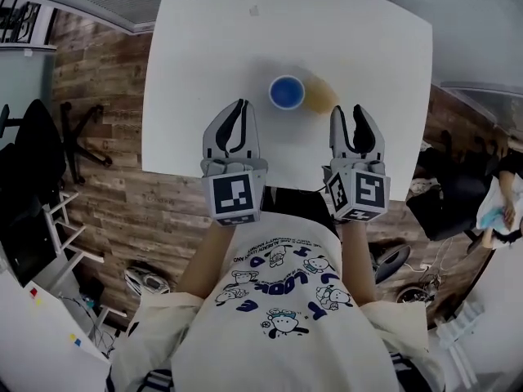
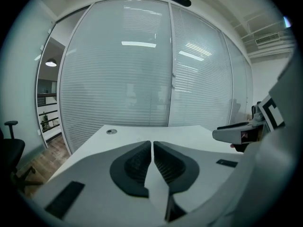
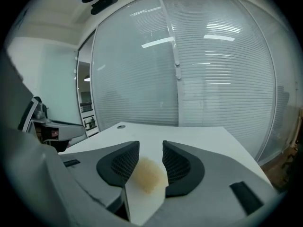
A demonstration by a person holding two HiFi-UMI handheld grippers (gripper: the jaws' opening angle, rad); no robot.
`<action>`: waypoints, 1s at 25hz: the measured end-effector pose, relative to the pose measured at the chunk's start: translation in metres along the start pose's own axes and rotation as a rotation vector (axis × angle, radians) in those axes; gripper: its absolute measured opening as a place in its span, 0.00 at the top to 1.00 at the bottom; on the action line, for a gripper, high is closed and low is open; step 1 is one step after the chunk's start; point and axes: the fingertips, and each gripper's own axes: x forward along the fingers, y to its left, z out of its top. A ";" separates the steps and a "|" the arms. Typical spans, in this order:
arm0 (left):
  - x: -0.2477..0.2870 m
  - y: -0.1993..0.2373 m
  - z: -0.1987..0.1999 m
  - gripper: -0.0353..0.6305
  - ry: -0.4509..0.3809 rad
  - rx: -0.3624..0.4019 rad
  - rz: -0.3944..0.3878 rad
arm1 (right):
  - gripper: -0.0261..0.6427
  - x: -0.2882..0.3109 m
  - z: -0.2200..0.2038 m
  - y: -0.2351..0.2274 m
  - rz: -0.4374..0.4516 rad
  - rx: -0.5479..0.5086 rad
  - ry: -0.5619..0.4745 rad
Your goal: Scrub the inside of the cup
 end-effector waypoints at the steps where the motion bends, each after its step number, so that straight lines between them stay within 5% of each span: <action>1: 0.002 0.000 -0.002 0.88 0.009 0.001 0.005 | 0.73 0.002 -0.002 -0.001 0.017 -0.001 0.006; 13: 0.013 -0.005 -0.015 0.84 0.070 -0.032 0.040 | 0.65 0.022 -0.037 0.009 0.252 -0.232 0.150; 16: 0.015 -0.008 -0.022 0.84 0.091 -0.054 0.037 | 0.57 0.027 -0.045 0.010 0.293 -0.253 0.182; 25: 0.012 -0.003 -0.041 0.84 0.131 -0.053 0.062 | 0.57 0.042 -0.084 0.012 0.380 -0.390 0.288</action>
